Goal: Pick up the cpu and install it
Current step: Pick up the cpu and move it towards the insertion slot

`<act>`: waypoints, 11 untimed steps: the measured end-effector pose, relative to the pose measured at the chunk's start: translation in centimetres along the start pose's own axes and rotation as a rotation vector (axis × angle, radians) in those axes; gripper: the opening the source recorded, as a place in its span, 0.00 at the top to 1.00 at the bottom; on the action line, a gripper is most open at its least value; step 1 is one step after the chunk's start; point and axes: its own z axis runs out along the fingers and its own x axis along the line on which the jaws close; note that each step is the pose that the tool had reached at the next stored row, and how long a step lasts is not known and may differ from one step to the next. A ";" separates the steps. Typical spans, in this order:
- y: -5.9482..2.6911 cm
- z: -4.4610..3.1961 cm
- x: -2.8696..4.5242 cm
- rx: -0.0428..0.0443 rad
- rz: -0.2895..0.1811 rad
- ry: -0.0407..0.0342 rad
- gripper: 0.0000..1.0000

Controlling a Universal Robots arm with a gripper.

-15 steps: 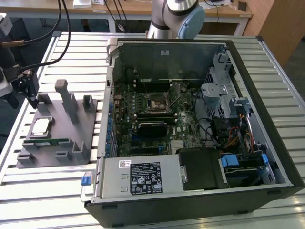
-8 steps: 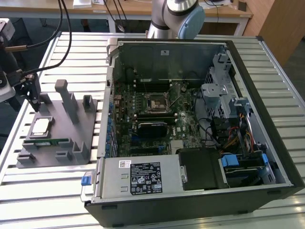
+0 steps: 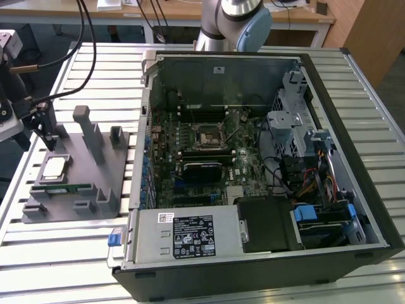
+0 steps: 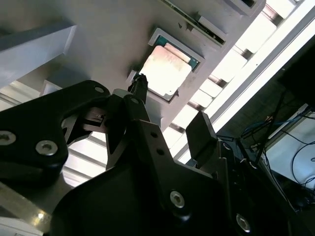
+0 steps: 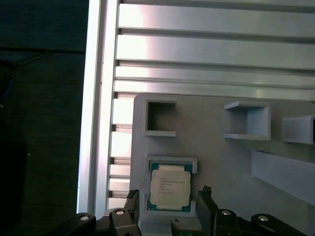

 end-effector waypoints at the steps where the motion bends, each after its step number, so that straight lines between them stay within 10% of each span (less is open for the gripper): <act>1: -0.01 0.15 0.00 0.0000 0.000 -0.0015 0.41; 11: -0.06 1.46 0.01 0.0002 0.000 -0.0044 0.40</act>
